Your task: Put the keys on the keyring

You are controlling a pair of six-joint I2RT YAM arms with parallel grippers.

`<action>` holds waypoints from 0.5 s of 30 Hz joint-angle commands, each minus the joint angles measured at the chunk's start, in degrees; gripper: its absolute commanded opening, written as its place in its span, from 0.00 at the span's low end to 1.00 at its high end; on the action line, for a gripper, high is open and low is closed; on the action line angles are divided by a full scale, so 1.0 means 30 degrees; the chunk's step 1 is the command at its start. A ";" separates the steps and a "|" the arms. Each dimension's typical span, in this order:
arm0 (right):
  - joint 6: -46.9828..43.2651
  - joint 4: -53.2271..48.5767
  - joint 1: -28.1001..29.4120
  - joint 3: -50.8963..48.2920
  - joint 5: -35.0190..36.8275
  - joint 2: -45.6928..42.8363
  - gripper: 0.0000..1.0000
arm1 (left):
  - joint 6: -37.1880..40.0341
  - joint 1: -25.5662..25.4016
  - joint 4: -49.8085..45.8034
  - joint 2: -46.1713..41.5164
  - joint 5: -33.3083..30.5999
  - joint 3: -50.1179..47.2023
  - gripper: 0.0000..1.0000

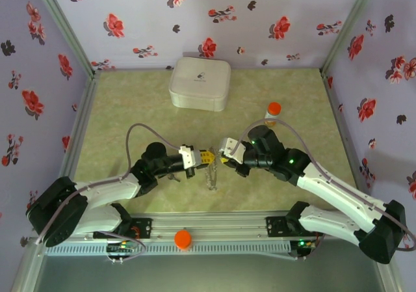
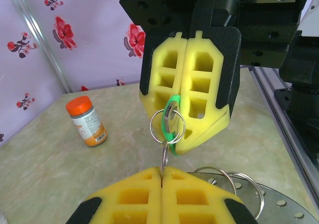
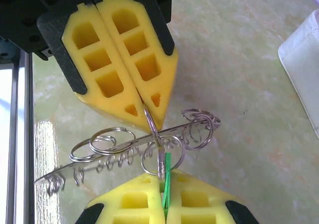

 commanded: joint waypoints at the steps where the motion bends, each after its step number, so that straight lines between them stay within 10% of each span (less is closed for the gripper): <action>1: 0.0100 0.0754 -0.0088 0.0435 0.0579 -0.0236 0.00 | -0.0019 0.0109 0.0271 0.0387 -0.0855 -0.0240 0.05; 15: 0.0610 0.2030 -0.0059 0.0545 0.0841 0.0597 0.00 | -0.2205 0.0250 0.5329 -0.0129 -0.4284 -0.2415 0.65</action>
